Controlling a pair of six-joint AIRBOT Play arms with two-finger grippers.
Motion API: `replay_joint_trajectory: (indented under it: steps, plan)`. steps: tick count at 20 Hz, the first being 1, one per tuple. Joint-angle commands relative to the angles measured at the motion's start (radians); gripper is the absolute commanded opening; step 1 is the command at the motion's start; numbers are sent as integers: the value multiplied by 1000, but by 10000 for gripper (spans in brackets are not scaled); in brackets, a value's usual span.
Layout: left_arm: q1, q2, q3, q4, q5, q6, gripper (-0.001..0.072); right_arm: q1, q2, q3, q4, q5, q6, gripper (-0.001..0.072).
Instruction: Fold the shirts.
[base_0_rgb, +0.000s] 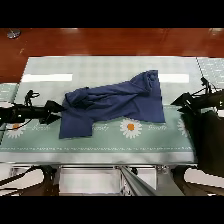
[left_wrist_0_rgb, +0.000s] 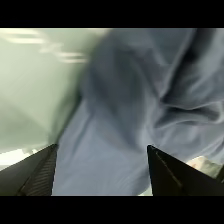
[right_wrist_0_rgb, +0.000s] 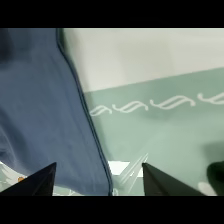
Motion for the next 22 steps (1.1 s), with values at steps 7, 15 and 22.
replay_joint_trajectory:
  steps: [7,15,22]
  plan:
    - [-111,-19,16,-53,28,85,20,5,14,-52,-61,25,7,613]
    - [-115,-6,104,-53,-42,88,20,254,-59,-68,-113,-7,85,613]
    - [-114,84,208,-228,-46,98,20,388,-62,79,74,-67,28,21]
